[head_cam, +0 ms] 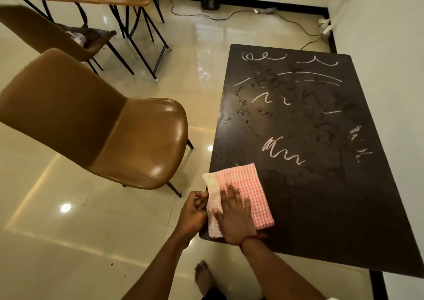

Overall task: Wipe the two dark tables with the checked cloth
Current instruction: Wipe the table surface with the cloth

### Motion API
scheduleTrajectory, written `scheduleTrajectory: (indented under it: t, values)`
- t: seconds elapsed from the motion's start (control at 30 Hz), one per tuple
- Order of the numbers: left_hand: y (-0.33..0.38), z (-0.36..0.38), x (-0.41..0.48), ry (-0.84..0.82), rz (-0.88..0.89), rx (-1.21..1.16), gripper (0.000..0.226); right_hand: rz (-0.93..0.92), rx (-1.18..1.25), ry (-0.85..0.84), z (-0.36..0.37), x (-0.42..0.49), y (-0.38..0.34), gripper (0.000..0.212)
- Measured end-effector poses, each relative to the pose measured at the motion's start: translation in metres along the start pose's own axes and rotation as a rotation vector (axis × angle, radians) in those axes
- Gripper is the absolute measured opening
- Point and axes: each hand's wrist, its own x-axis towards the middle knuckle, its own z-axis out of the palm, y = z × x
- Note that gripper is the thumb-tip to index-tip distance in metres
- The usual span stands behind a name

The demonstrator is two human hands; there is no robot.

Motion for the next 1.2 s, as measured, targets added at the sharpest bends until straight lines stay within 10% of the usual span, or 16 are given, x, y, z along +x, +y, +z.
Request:
scheduleTrajectory:
  t: [0.23, 0.5, 1.2]
  values:
    - [0.001, 0.000, -0.003, -0.013, 0.016, 0.056, 0.040, 0.252, 0.055, 0.035, -0.001, -0.015, 0.037, 0.068]
    - [-0.003, 0.006, -0.004, 0.057, 0.000, -0.030, 0.036, -0.071, 0.033, -0.088, -0.013, 0.017, -0.005, 0.080]
    - [0.004, 0.034, -0.021, 0.053, 0.096, 0.563, 0.041, -0.010, 0.032, -0.075, -0.050, 0.069, 0.054, 0.071]
